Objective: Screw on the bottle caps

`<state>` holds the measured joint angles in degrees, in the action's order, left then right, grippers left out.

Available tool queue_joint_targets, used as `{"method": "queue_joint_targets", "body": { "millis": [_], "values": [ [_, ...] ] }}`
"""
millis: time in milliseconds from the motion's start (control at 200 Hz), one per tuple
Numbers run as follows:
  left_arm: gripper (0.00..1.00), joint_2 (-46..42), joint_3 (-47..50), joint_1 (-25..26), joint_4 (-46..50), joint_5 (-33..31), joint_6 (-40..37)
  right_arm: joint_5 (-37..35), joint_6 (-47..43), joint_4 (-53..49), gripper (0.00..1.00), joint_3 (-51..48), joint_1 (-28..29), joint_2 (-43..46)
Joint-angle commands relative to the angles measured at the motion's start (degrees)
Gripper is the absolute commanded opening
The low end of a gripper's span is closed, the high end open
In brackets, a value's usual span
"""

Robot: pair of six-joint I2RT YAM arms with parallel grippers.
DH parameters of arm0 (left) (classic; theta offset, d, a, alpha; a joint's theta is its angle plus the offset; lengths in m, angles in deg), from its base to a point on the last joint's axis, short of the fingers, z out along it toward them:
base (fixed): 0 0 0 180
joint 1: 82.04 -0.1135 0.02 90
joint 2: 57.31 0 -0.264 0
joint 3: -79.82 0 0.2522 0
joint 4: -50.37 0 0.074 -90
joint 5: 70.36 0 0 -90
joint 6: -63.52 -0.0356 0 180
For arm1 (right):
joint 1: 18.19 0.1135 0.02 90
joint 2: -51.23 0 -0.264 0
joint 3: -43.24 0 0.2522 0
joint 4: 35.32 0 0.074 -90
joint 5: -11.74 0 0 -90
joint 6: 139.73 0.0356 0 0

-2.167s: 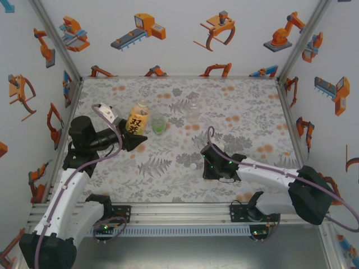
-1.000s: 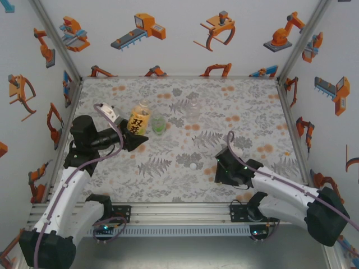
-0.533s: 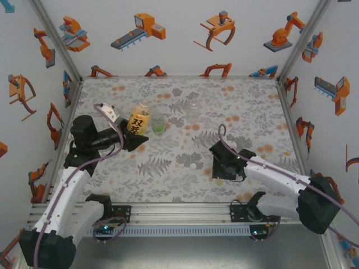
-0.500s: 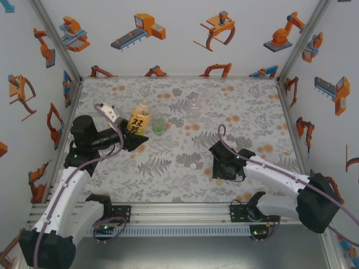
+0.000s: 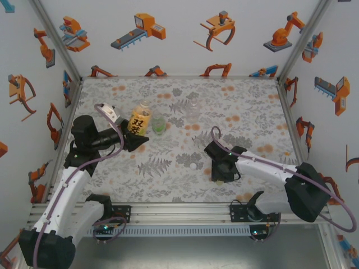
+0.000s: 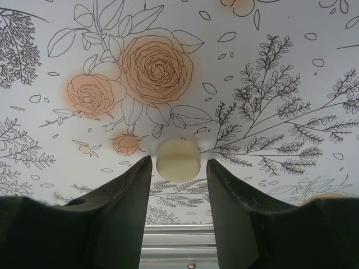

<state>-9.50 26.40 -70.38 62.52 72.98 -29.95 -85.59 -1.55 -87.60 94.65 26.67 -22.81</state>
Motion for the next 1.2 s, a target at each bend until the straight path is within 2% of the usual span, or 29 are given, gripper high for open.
{"method": "queue_joint_targets", "body": {
  "millis": [0,385,1197],
  "values": [
    [0.0,-0.7,-2.0,0.3,0.7,0.4,-1.4,-0.8,0.6,0.1,0.43,1.0,0.4,-0.2],
    [0.0,-0.5,-1.9,0.5,0.9,0.2,-1.7,0.0,0.5,2.4,0.4,-0.7,0.4,-1.8],
    [0.0,-0.7,-2.0,0.9,1.6,-0.3,-2.3,1.1,0.2,0.0,0.41,1.0,1.1,-3.0]
  ]
}}
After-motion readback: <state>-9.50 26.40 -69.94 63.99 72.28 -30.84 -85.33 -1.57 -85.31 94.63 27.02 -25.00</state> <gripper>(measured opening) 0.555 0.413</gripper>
